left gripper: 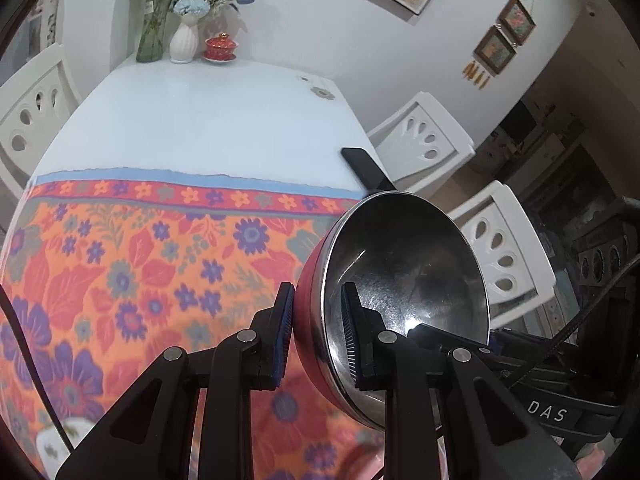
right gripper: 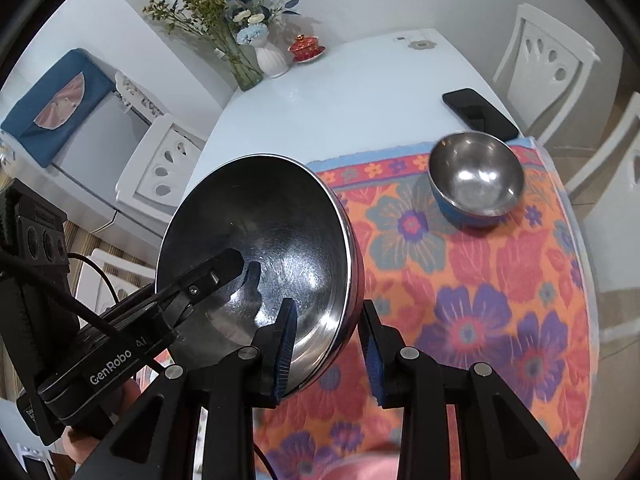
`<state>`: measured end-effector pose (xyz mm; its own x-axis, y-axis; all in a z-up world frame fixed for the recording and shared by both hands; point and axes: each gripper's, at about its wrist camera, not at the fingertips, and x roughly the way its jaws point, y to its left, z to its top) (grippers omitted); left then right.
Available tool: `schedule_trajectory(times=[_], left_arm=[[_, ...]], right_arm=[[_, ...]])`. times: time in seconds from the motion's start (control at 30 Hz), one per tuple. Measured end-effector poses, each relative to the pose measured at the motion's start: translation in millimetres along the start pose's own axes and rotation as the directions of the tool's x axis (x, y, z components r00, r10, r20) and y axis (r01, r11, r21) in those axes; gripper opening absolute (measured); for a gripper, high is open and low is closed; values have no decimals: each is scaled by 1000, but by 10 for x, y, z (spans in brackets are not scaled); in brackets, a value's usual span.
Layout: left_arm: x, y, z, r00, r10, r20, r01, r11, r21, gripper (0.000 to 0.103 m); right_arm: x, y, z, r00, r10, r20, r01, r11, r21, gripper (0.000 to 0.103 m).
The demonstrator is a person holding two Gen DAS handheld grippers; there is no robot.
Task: Organize plates and bowls
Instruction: 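Carry the red steel bowl over the pink bowl and lower it inside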
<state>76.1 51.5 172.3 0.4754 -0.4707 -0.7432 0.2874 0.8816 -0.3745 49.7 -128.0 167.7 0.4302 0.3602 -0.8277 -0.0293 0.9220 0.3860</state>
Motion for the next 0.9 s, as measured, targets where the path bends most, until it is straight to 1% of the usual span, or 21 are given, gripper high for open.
schedule_trajectory(times=[0.17,0.4,0.5,0.67,0.8,0.9], left_arm=[[-223,-211,-337,1000,-24,-7,24,999,29,19],[-319,-479,-890,995,-71,-64,74,996,42,19],[-292,-568,-1141,991,-82,-101,87,995,43,19],[-200,-611,-1562,981,-101,-168,104,995,6,19],[-132,-623,-1800,973,-99,-208,101,995,-5,19],[-95,-627,-1914,971,-86,-221,88,996,-1,19]], right_arm=[[-285,-61,-389,1000,-21,8,20,999,35,31],[-537,-224,-1012,998,-60,-27,63,994,90,31],[-556,-341,-1276,995,-77,-57,84,989,118,32],[-527,-516,-1667,989,-101,-108,117,980,159,32],[-477,-602,-1899,983,-120,-137,143,974,176,32],[-435,-625,-1973,981,-130,-147,155,972,177,32]])
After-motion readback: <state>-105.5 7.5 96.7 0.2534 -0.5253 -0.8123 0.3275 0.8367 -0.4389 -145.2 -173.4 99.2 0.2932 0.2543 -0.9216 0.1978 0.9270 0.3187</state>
